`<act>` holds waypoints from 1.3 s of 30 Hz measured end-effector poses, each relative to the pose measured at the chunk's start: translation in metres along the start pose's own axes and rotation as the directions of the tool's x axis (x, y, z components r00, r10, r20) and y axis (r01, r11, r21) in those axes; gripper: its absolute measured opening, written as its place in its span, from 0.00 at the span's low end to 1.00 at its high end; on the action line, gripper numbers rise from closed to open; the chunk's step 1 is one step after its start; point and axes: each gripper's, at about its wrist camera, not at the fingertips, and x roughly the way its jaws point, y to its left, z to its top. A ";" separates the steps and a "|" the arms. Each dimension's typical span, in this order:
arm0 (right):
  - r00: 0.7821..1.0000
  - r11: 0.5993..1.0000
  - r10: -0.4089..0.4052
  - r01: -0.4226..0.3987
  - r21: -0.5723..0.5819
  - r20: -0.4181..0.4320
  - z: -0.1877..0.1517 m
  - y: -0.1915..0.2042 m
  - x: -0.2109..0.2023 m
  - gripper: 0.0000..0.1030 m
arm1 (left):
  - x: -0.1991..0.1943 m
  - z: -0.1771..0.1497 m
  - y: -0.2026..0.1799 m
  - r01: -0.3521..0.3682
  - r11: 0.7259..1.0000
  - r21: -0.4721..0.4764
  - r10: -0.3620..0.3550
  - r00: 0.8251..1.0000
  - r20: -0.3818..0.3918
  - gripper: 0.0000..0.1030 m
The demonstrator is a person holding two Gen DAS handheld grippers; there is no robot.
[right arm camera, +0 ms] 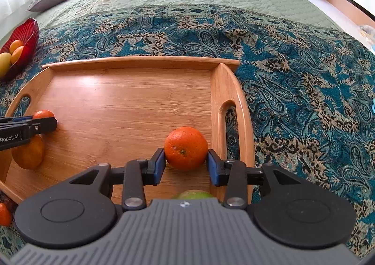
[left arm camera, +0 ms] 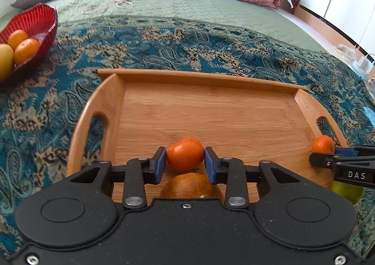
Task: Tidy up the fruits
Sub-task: 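Lower the tangerine onto the tray with the left gripper while the right gripper releases its tangerine, then withdraw both open grippers from the tray back toward the remaining fruit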
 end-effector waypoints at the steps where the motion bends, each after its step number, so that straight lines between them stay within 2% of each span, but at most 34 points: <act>1: 1.000 1.000 0.001 -0.001 -0.004 0.004 -0.001 0.000 -0.001 0.52 | -0.002 -0.001 -0.001 -0.009 1.000 0.011 0.009 1.000 0.010 0.38; 2: 1.000 1.000 0.003 -0.003 -0.008 0.010 -0.001 0.001 -0.002 0.58 | -0.005 -0.002 -0.002 -0.017 1.000 0.022 0.017 1.000 0.021 0.41; 5: 1.000 1.000 0.007 -0.006 -0.021 0.029 -0.002 0.004 -0.008 0.59 | -0.013 -0.004 -0.003 -0.029 0.999 0.040 0.027 0.998 0.048 0.48; 12: 0.995 0.999 0.014 -0.010 -0.038 0.097 -0.007 0.011 -0.027 0.71 | -0.042 -0.013 -0.001 -0.042 0.998 0.052 0.035 0.992 0.122 0.74; 16: 0.987 0.998 0.050 -0.046 -0.031 0.153 -0.015 0.015 -0.043 0.81 | -0.062 -0.025 0.000 -0.048 0.997 0.061 0.037 0.985 0.170 0.80; 21: 0.966 0.996 0.078 -0.068 -0.050 0.246 -0.032 0.027 -0.062 0.87 | -0.086 -0.046 0.001 -0.046 0.997 0.059 0.033 0.977 0.209 0.89; 30: 0.918 0.988 0.133 -0.094 -0.121 0.373 -0.076 0.051 -0.085 0.94 | -0.116 -0.088 0.006 -0.056 0.998 0.041 0.043 0.963 0.268 0.98; 39: 0.880 0.980 0.157 -0.082 -0.183 0.448 -0.119 0.067 -0.097 1.00 | -0.132 -0.131 0.013 -0.057 0.998 0.026 0.047 0.952 0.301 1.00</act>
